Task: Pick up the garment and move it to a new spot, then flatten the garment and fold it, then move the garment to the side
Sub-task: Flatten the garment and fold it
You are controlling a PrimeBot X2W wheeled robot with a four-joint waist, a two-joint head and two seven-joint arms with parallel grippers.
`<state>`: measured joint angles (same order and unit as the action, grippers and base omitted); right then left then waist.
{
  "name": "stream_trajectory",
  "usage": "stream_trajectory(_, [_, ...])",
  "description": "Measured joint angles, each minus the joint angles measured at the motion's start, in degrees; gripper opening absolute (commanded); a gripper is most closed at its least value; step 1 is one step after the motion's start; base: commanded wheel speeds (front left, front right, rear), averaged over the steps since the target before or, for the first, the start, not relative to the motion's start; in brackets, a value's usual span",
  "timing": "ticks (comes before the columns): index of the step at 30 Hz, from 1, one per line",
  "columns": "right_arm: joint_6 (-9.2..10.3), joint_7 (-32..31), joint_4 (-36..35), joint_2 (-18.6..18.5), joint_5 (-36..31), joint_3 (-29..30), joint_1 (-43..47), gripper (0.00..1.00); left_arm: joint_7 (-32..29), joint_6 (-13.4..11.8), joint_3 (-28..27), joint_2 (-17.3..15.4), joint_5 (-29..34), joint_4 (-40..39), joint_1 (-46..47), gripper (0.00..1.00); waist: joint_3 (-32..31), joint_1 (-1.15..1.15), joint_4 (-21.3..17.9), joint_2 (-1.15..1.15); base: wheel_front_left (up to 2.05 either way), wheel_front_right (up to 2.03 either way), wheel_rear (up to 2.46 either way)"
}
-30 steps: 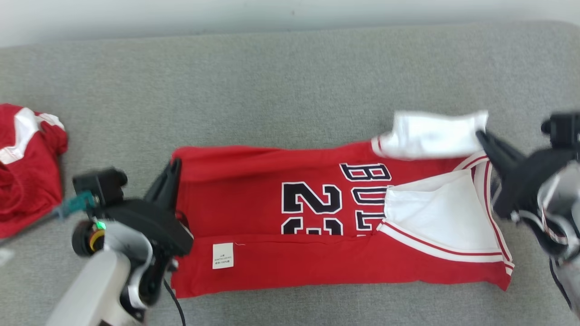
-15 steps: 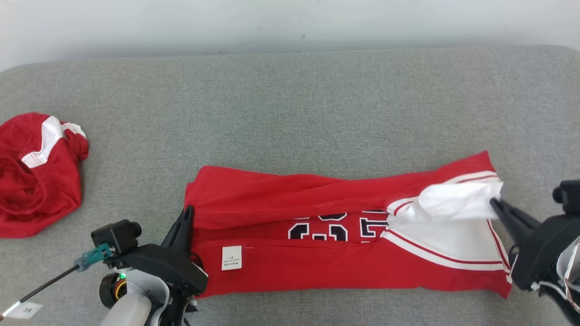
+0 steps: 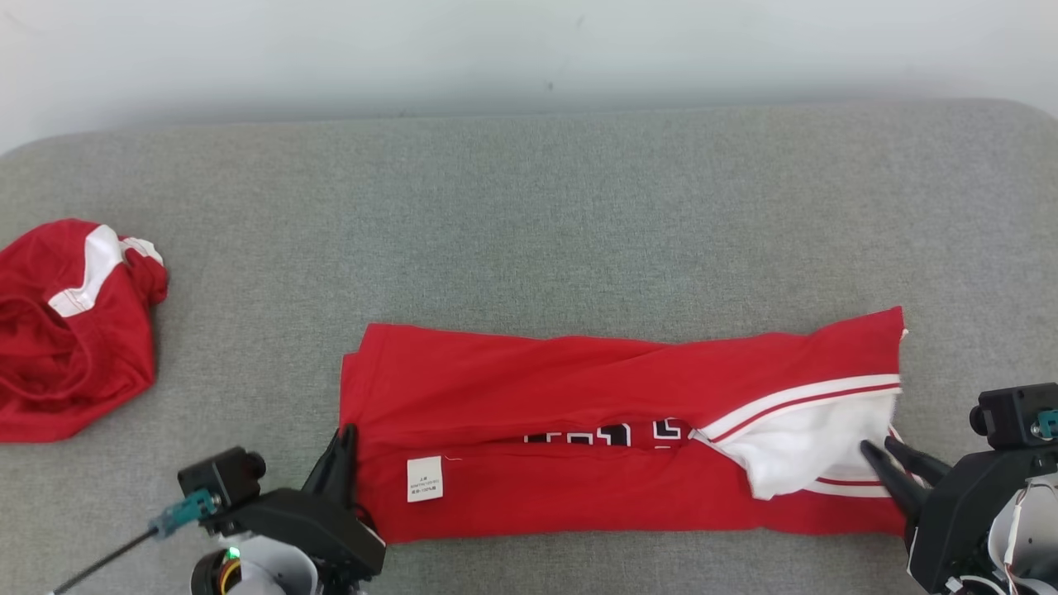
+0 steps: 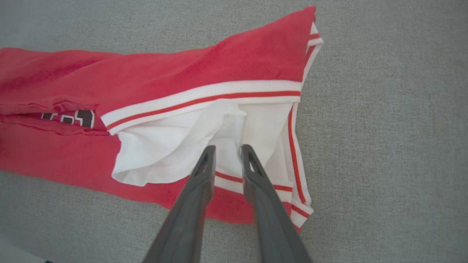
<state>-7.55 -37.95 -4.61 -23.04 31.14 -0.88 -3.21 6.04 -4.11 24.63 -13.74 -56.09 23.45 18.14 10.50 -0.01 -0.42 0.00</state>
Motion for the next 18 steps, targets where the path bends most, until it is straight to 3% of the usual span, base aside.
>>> stream_trajectory(6, [0.00, -0.86, -0.80, 1.46, -0.37, 0.75, 1.22, 1.00, 4.59, 0.09, -0.53, 0.45, 0.58, 0.26, -2.28, 1.00, -1.72, 0.00, 0.10, 0.00, 0.00, 0.00, 0.00])
stream_trajectory(10, [0.00, -0.56, -1.91, 1.88, -0.12, 1.70, 1.65, 1.00, 8.38, 1.19, -2.30, 0.00, 4.23, -1.32, -4.37, 1.00, -3.15, 0.00, 0.08, 0.00, 0.00, 0.00, 0.00])
stream_trajectory(15, [0.00, 0.75, -1.65, 3.45, -0.70, 4.22, 2.31, 1.00, 9.01, 2.24, -9.71, 0.75, 15.71, -9.02, -8.40, 1.00, -5.08, 0.00, 0.22, 0.00, 0.00, 0.00, 0.00])
stream_trajectory(16, [0.00, 0.75, -1.65, 3.45, -0.70, 4.22, 2.31, 1.00, 9.01, 2.24, -9.71, 0.75, 15.71, -9.02, -8.40, 1.00, -5.08, 0.00, 0.22, 0.00, 0.00, 0.00, 0.00])
stream_trajectory(17, [0.00, 1.20, -1.02, 4.43, -1.20, 5.03, 2.31, 1.00, 9.01, 3.16, -12.34, 2.25, 21.12, -12.13, -11.35, 1.00, -5.82, 0.00, 0.37, 0.00, 0.00, 0.00, 0.00])
stream_trajectory(18, [0.00, 1.20, -1.02, 4.43, -1.20, 5.03, 2.31, 1.00, 9.01, 3.16, -12.34, 2.25, 21.12, -12.13, -11.35, 1.00, -5.82, 0.00, 0.37, 0.00, 0.00, 0.00, 0.00])
